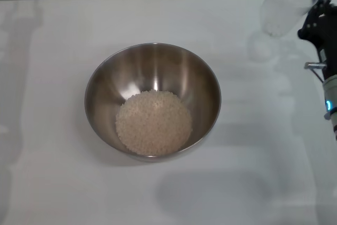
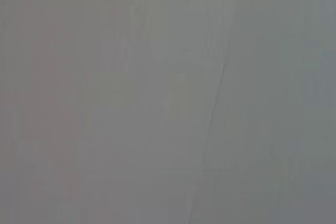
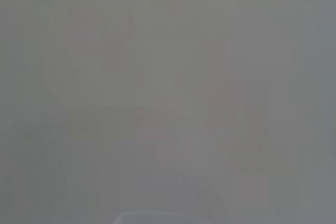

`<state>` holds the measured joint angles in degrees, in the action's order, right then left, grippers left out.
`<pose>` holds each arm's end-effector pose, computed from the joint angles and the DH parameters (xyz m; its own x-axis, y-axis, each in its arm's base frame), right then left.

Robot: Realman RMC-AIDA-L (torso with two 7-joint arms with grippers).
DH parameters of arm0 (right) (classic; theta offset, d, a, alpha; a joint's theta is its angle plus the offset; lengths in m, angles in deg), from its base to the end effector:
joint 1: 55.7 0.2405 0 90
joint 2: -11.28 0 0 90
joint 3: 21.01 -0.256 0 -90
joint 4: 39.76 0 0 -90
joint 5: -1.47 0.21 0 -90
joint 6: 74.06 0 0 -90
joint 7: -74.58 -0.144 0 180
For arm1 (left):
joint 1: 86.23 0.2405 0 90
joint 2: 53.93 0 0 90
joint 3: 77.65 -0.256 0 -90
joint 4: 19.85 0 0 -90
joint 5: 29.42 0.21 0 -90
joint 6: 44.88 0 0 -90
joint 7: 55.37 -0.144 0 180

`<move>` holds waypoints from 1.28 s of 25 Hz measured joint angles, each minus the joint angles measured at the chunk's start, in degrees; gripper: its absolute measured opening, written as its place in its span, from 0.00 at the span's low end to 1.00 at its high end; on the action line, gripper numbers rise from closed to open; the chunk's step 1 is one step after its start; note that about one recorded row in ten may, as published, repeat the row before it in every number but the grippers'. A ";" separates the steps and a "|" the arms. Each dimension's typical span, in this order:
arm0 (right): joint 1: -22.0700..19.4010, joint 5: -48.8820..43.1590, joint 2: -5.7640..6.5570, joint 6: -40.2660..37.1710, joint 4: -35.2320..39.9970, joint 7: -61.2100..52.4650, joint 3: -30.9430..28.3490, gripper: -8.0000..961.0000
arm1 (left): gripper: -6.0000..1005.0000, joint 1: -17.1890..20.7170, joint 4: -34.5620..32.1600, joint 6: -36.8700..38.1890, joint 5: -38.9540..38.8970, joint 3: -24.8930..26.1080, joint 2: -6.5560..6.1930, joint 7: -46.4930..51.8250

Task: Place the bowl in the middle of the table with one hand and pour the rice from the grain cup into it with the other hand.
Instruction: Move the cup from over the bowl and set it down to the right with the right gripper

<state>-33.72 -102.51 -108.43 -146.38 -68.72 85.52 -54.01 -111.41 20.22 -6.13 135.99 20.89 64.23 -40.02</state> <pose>0.2741 0.3202 -0.0361 0.6398 0.1724 -0.7490 -0.7557 -0.0363 -0.6539 -0.2693 0.4225 0.0855 0.5337 -0.1957 0.8227 0.8393 0.0036 -0.5436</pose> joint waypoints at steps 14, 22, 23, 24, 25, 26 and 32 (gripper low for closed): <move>-0.48 4.82 -0.18 4.76 0.19 -2.42 0.66 0.03 | 0.50 -0.57 -0.10 -0.31 0.09 -0.15 -0.13 -0.12; -0.65 5.20 -0.14 7.11 0.06 -4.71 0.65 0.03 | 0.50 -0.57 -0.03 -0.39 0.09 -0.34 -0.12 -0.15; -0.66 5.20 -0.14 7.35 -0.09 -4.73 0.66 0.03 | 0.50 -0.57 -0.03 -0.39 0.09 -0.34 -0.12 -0.15; -0.67 5.20 -0.13 7.56 -0.15 -4.74 0.65 0.03 | 0.50 -0.57 -0.03 -0.39 0.09 -0.34 -0.12 -0.15; -0.68 5.20 -0.12 8.07 -0.17 -4.78 0.66 0.03 | 0.50 -0.57 0.07 -0.46 0.09 -0.49 -0.12 -0.15; -0.68 5.20 -0.12 8.07 -0.17 -4.78 0.66 0.03 | 0.50 -0.57 0.07 -0.46 0.09 -0.49 -0.12 -0.15; -0.46 5.14 -0.07 10.45 0.68 -8.30 0.74 0.04 | 0.50 -0.57 0.10 -0.46 0.09 -0.47 -0.12 -0.23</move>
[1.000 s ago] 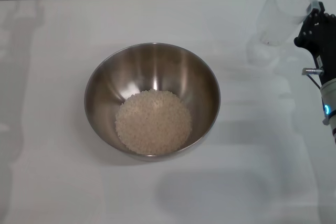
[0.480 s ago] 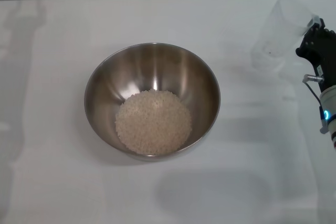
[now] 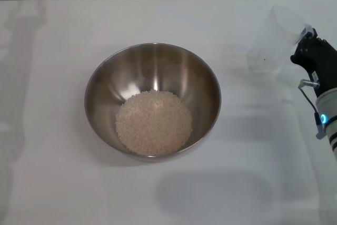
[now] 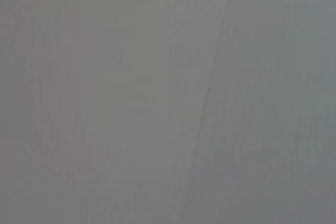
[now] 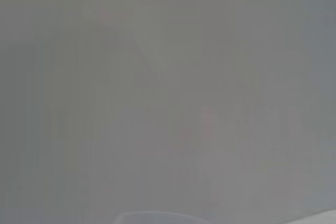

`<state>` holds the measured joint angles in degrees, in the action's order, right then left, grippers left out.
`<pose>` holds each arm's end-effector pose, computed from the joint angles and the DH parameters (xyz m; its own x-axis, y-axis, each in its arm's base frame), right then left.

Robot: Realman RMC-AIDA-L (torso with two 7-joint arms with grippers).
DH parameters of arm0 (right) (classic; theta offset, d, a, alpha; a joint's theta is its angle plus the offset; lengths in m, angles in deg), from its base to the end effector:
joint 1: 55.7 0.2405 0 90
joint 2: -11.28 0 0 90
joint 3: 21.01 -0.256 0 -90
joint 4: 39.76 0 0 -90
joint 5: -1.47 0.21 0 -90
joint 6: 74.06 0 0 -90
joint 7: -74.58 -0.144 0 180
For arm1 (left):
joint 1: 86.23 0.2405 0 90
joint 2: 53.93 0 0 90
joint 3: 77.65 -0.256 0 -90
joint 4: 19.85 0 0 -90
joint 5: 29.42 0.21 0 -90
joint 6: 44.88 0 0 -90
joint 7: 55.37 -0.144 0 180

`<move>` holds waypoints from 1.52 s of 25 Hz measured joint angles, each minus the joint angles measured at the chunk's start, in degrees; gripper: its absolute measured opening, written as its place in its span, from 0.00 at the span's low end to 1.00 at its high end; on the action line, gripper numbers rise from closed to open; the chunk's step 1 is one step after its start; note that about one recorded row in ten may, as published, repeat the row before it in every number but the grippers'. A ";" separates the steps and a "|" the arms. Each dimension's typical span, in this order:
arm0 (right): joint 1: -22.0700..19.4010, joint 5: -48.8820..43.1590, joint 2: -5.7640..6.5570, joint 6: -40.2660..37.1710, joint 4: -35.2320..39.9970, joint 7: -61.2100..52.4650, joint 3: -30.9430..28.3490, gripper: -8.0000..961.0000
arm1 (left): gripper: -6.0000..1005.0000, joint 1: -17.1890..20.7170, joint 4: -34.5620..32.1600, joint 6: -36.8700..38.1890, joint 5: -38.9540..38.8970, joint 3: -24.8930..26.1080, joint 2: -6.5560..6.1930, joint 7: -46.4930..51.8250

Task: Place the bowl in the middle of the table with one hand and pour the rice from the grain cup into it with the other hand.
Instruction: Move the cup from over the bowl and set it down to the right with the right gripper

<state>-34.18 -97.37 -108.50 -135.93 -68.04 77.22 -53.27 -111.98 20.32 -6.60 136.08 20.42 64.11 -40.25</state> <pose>0.3016 0.3184 -0.0547 0.5167 -0.0329 -0.8555 -0.8557 0.0116 -0.5173 -0.2645 0.4257 0.0838 0.5400 -0.1920 0.8195 0.8339 -0.0096 -0.5518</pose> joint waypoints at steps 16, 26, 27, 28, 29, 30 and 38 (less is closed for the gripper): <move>0.28 -0.09 0.16 5.72 0.98 -3.16 0.00 0.05 | 0.50 -0.06 0.00 0.15 0.00 -0.08 -0.09 0.00; 0.30 -0.24 0.16 7.24 1.89 -3.17 0.00 0.06 | 0.50 -0.02 0.31 0.39 -0.01 -0.42 -0.05 0.00; 0.31 -0.30 0.16 7.37 1.90 -3.17 0.00 0.07 | 0.50 0.11 0.56 0.39 0.00 -0.56 -0.05 0.00; 0.31 -0.43 0.24 7.45 1.89 -3.17 0.00 0.07 | 0.50 0.37 1.10 0.39 0.00 -0.79 -0.03 0.00; 0.30 -0.47 0.28 7.46 1.84 -3.17 0.00 0.07 | 0.50 0.37 1.10 0.39 0.00 -0.79 -0.03 0.00; 0.30 -0.47 0.28 7.46 1.84 -3.17 0.00 0.07 | 0.50 0.46 1.26 0.39 0.00 -0.84 -0.03 0.00; 0.33 -0.67 0.42 7.48 1.66 -3.45 1.11 0.09 | 0.50 0.71 1.68 0.47 0.00 -0.96 0.08 0.00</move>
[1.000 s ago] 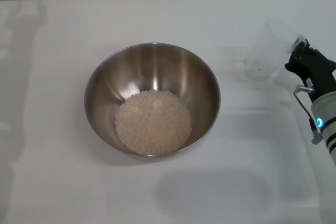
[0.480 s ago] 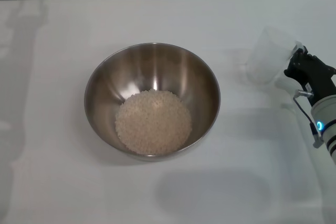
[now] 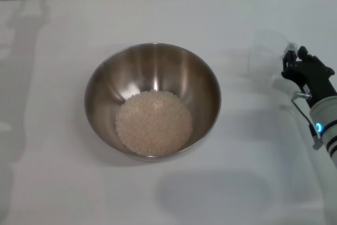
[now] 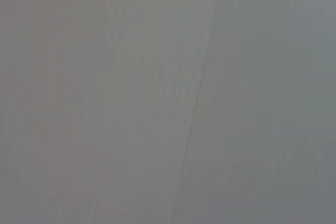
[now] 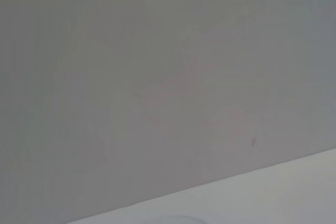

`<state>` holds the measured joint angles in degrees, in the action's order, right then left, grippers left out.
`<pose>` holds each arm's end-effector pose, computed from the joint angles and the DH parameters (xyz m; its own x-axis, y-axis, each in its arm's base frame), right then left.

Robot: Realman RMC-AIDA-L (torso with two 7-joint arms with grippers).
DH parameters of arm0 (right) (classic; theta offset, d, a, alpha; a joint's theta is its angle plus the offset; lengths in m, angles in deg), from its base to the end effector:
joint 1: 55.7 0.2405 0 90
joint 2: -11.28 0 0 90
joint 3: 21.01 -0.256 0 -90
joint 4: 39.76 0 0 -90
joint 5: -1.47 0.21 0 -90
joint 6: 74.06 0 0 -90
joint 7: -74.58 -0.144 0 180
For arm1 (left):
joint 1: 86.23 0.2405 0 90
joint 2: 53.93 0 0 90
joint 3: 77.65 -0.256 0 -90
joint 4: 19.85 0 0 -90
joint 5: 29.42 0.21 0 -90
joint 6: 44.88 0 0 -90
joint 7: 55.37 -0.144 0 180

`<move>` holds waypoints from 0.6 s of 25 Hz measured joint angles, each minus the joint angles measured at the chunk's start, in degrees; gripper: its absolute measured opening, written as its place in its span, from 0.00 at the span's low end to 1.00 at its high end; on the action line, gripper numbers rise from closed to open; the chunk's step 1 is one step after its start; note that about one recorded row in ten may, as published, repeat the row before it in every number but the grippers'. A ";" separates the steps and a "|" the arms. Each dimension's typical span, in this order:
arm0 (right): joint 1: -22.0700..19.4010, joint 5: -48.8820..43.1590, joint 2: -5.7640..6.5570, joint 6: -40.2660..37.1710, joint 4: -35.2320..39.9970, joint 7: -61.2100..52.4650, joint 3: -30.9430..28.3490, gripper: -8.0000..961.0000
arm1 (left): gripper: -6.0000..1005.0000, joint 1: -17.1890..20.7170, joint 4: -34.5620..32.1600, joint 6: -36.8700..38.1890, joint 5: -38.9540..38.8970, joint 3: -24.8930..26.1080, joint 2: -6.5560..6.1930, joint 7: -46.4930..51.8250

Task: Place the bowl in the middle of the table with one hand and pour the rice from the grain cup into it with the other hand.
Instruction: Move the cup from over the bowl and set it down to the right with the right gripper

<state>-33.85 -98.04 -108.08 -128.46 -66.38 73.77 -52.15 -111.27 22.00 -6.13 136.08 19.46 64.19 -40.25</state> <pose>0.3163 0.3163 -0.0686 0.4965 -0.1704 -0.8511 -0.8640 -0.0023 -0.5035 -0.2578 0.4241 0.0844 0.5369 -0.2112 0.8168 0.8318 -0.0293 -0.5544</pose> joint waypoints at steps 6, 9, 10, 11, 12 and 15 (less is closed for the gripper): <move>-0.38 0.00 0.00 -0.01 -0.08 -0.57 0.86 0.22 | 0.50 -0.03 0.22 0.01 0.00 0.00 0.00 0.00; -0.56 0.00 0.00 -0.01 -0.15 -0.63 1.29 0.31 | 0.50 -0.07 0.29 -0.08 0.00 0.00 0.00 0.00; -0.59 0.00 0.00 -0.02 -0.17 -0.95 1.72 0.34 | 0.50 -0.12 0.40 -0.18 0.00 0.00 -0.05 0.00; -0.59 0.00 0.00 -0.02 -0.17 -0.95 1.72 0.34 | 0.50 -0.12 0.40 -0.18 0.00 0.00 -0.05 0.00; -0.59 0.00 0.00 -0.05 -0.18 -1.09 1.93 0.34 | 0.50 -0.14 0.42 -0.25 0.00 0.00 -0.05 0.00; -0.73 -0.04 -0.14 -0.39 -0.28 -1.26 2.75 0.34 | 0.50 -0.19 0.45 -0.38 0.00 -0.15 -0.07 0.00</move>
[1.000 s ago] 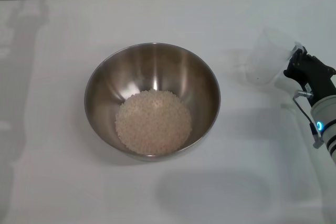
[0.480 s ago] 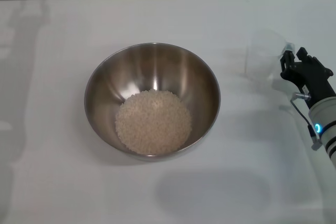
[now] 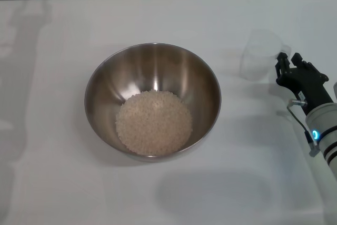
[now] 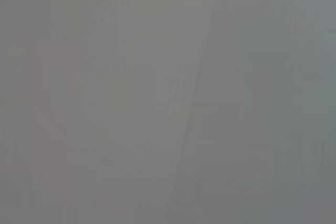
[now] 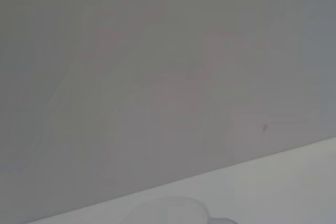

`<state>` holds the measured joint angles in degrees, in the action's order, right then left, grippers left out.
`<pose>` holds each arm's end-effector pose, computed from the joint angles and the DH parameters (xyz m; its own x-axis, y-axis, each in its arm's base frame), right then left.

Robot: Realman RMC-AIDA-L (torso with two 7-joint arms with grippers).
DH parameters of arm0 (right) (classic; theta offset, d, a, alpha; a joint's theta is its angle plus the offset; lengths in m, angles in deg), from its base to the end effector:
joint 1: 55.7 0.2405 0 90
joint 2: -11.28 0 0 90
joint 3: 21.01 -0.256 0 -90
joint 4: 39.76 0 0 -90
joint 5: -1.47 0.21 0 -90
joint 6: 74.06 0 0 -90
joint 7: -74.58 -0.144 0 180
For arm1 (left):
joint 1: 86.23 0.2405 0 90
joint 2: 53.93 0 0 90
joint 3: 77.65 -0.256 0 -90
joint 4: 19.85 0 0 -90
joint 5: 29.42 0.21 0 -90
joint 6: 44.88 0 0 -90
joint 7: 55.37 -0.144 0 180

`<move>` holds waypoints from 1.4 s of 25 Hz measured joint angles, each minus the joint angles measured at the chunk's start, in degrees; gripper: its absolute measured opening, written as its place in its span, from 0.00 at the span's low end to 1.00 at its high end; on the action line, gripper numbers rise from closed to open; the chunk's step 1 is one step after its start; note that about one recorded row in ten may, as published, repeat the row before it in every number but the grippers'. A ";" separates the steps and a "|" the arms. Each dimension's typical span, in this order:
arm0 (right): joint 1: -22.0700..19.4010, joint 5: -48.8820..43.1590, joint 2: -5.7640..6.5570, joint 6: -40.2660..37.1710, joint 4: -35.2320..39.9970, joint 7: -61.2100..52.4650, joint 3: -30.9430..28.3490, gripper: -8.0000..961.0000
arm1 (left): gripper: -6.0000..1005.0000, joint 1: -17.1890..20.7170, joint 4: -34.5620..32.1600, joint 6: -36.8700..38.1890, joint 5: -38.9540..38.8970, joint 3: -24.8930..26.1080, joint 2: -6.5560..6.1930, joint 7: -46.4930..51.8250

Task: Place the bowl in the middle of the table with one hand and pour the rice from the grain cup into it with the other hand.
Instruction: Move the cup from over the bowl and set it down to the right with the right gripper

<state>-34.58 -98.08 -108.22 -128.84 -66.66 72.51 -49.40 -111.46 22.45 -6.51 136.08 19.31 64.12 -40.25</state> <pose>0.3151 0.3076 -0.0767 0.4880 -0.1921 -0.8514 -0.8701 -0.0304 -0.4919 -0.2546 0.4257 0.0849 0.5366 -0.2129 0.8166 0.8309 -0.0359 -0.5553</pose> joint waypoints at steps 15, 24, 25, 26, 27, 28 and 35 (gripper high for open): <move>-2.70 -0.03 -0.21 -3.40 -2.37 0.14 3.74 0.34 | 0.50 3.08 2.48 -0.13 0.01 -2.00 -0.10 0.00; -4.79 -0.03 -0.21 -4.84 -3.75 0.48 5.18 0.34 | 0.50 4.14 3.73 -0.17 0.01 -2.84 -0.10 0.00; -5.20 -0.03 -0.21 -5.36 -3.83 0.49 5.91 0.34 | 0.50 4.15 3.74 -0.16 0.01 -3.10 -0.10 0.00; -5.20 -0.03 -0.21 -5.36 -3.83 0.49 5.91 0.34 | 0.50 4.15 3.74 -0.16 0.01 -3.10 -0.10 0.00; -5.25 -0.03 -0.21 -5.47 -3.89 0.51 6.22 0.34 | 0.50 4.15 3.74 -0.17 0.00 -3.28 -0.10 0.00; -5.27 -0.03 -0.21 -5.62 -3.92 0.53 6.69 0.34 | 0.50 4.15 3.74 -0.17 0.00 -3.28 -0.10 0.00; -5.81 -0.03 -0.15 -12.06 -2.37 0.95 12.43 0.38 | 0.50 4.90 4.35 -0.15 0.01 -4.66 -0.10 0.05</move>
<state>-40.39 -98.11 -108.37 -140.90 -69.03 73.46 -36.97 -106.56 26.80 -6.66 136.09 14.65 64.02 -40.20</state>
